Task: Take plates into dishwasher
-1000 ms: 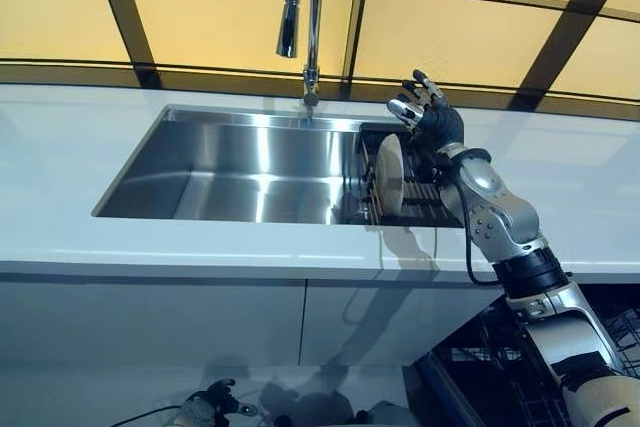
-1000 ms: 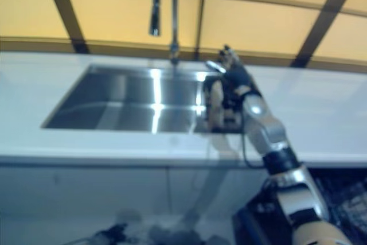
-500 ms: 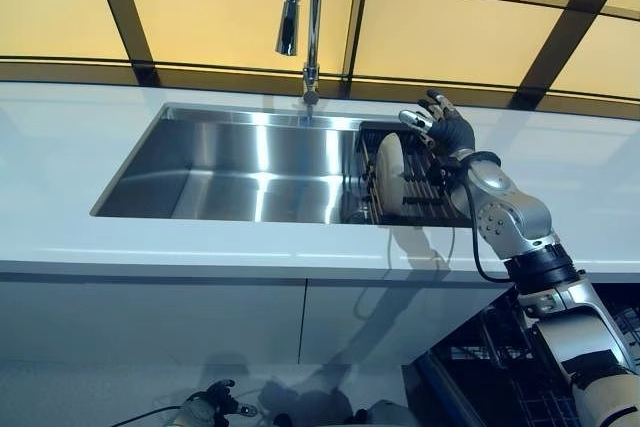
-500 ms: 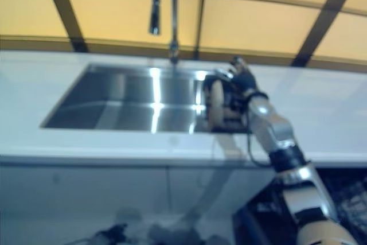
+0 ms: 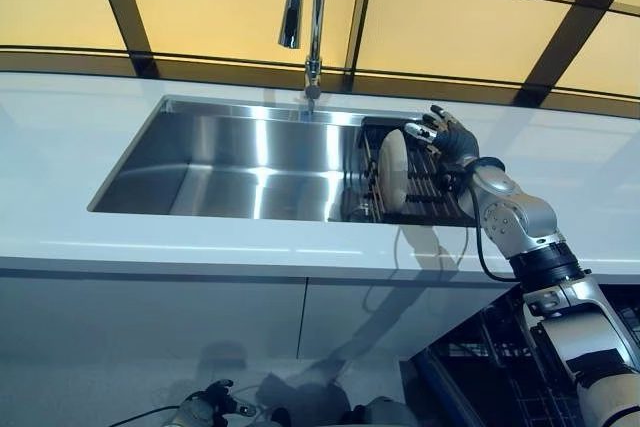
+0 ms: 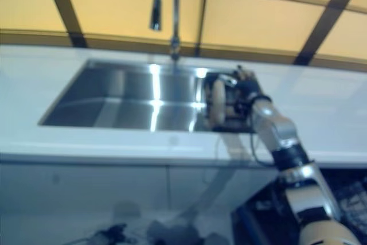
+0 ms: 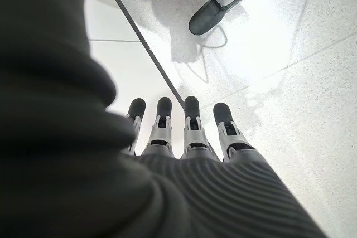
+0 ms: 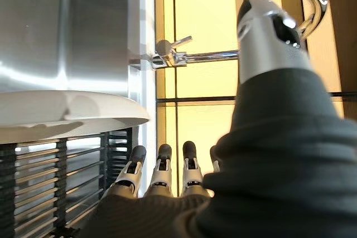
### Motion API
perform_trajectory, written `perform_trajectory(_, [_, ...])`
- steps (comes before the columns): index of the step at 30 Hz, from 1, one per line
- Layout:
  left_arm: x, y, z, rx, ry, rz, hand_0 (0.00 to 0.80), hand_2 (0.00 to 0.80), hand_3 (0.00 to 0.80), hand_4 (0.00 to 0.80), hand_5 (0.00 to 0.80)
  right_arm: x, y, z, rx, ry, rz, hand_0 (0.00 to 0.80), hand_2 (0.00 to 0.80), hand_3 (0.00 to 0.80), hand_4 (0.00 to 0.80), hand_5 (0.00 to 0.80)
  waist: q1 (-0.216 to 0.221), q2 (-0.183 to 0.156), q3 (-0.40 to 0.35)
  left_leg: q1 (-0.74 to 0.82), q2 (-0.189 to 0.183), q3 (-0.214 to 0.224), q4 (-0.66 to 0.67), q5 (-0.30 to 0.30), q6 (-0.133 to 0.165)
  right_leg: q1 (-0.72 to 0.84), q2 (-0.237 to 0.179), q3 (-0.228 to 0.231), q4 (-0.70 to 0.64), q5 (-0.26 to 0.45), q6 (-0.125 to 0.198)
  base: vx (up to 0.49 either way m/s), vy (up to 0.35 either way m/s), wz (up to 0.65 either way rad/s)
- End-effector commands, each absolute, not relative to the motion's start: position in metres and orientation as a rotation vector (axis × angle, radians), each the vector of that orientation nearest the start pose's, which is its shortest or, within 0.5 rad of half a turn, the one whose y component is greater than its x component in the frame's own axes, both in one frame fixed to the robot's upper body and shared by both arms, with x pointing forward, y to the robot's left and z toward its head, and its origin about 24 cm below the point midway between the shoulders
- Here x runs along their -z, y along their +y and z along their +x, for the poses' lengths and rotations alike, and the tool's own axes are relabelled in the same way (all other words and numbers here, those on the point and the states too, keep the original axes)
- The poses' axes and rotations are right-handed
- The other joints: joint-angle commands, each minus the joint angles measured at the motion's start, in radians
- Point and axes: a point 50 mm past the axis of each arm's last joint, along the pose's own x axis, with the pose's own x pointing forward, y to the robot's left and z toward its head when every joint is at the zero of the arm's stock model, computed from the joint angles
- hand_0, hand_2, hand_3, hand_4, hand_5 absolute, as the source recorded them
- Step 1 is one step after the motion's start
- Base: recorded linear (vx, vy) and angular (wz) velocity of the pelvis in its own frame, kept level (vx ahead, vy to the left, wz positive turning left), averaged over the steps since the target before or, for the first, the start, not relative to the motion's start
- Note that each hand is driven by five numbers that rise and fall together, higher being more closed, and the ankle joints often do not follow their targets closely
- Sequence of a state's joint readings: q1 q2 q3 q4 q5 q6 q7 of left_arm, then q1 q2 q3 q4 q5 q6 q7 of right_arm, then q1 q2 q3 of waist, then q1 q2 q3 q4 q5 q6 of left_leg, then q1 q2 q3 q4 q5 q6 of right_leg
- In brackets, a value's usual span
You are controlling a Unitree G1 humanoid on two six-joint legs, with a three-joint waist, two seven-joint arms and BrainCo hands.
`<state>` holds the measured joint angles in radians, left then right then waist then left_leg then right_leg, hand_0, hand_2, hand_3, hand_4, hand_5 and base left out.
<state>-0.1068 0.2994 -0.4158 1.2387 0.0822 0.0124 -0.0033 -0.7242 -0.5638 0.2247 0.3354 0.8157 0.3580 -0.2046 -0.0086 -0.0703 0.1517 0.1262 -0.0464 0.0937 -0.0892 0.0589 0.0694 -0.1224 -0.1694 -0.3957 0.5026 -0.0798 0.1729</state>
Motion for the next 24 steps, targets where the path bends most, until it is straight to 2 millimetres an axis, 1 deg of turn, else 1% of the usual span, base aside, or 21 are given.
perform_trajectory(1, [0.145, 0.235, 0.145, 0.224, 1.115, 0.623, 0.0, 0.0, 0.0, 0.0, 0.0, -0.211, -0.194, 0.377, -0.063, -0.049, 0.136, 0.0, 0.0, 0.0, 0.0, 0.0, 0.033, -0.013, -0.024, 0.055, -0.104, -0.007, 0.002, -0.099, -0.024, -0.083, 0.01, -0.032, -0.091, 0.361, 0.011, 0.0, 0.0, 0.0])
perform_trajectory(9, [0.145, 0.235, 0.146, 0.222, 1.112, 0.626, 0.0, 0.0, 0.0, 0.0, 0.0, -0.196, -0.195, 0.378, -0.088, 0.024, 0.1, 0.0, 0.0, 0.0, 0.0, 0.0, 0.035, -0.017, -0.019, 0.054, -0.102, -0.007, 0.002, -0.099, -0.024, -0.087, 0.008, -0.033, -0.088, 0.364, 0.013, 0.0, 0.0, 0.0])
perform_trajectory(18, [0.144, 0.236, 0.147, 0.218, 1.111, 0.628, 0.0, 0.0, 0.0, 0.0, 0.0, -0.182, -0.202, 0.377, -0.095, 0.087, 0.089, 0.0, 0.0, 0.0, 0.0, 0.0, 0.034, -0.019, -0.019, 0.055, -0.102, -0.007, 0.002, -0.102, -0.023, -0.091, 0.007, -0.031, -0.085, 0.365, 0.015, -0.003, 0.004, 0.03])
perform_trajectory(24, [0.144, 0.236, 0.147, 0.217, 1.111, 0.628, 0.0, 0.0, 0.0, 0.0, 0.0, -0.178, -0.207, 0.377, -0.093, 0.11, 0.096, 0.0, 0.0, 0.0, 0.0, 0.0, 0.034, -0.021, -0.018, 0.056, -0.101, -0.005, 0.002, -0.101, -0.024, -0.088, 0.007, -0.03, -0.086, 0.365, 0.016, -0.001, 0.002, 0.02])
